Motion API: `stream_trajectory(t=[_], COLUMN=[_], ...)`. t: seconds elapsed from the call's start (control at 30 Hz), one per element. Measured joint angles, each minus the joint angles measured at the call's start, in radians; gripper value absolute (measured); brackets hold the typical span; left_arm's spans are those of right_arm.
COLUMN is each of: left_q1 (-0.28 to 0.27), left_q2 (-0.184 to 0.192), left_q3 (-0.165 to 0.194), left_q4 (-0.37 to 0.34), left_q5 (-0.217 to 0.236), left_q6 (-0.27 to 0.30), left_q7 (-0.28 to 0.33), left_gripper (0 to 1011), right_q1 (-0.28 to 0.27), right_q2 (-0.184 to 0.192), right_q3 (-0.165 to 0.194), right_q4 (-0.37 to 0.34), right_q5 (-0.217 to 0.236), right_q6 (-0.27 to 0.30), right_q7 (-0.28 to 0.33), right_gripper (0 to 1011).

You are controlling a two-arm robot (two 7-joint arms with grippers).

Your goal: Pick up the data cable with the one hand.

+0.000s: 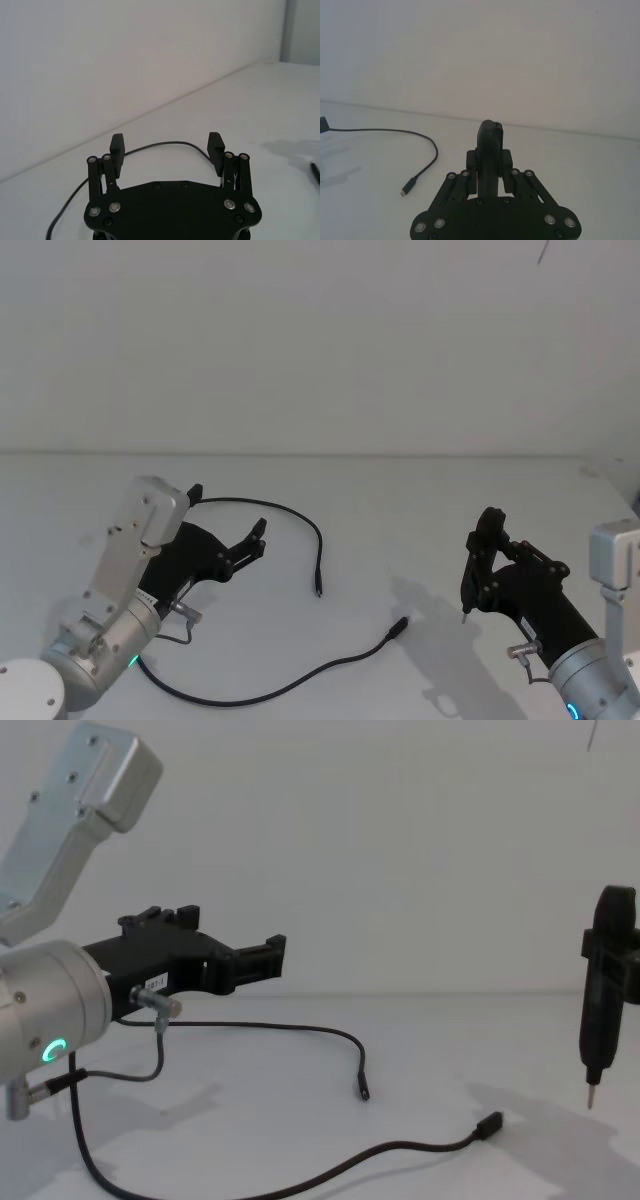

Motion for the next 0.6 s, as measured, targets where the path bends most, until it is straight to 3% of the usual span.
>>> stream_trajectory(t=[0.37, 0.6], left_q1=[-0.017, -0.034], left_q2=[0.025, 0.047], left_q3=[-0.004, 0.001], left_q4=[-0.005, -0.005], left_q5=[-0.075, -0.135], left_q6=[0.012, 0.058], left_q7=[-0.129, -0.24], left_gripper=[1001, 1001], right_q1=[0.0, 0.0], right_q2=[0.0, 0.0], right_q3=[0.0, 0.0], right_q4=[0.0, 0.0], right_q5=[0.0, 0.0], right_q6=[0.0, 0.0], right_q7=[0.0, 0.0], right_gripper=[279, 279])
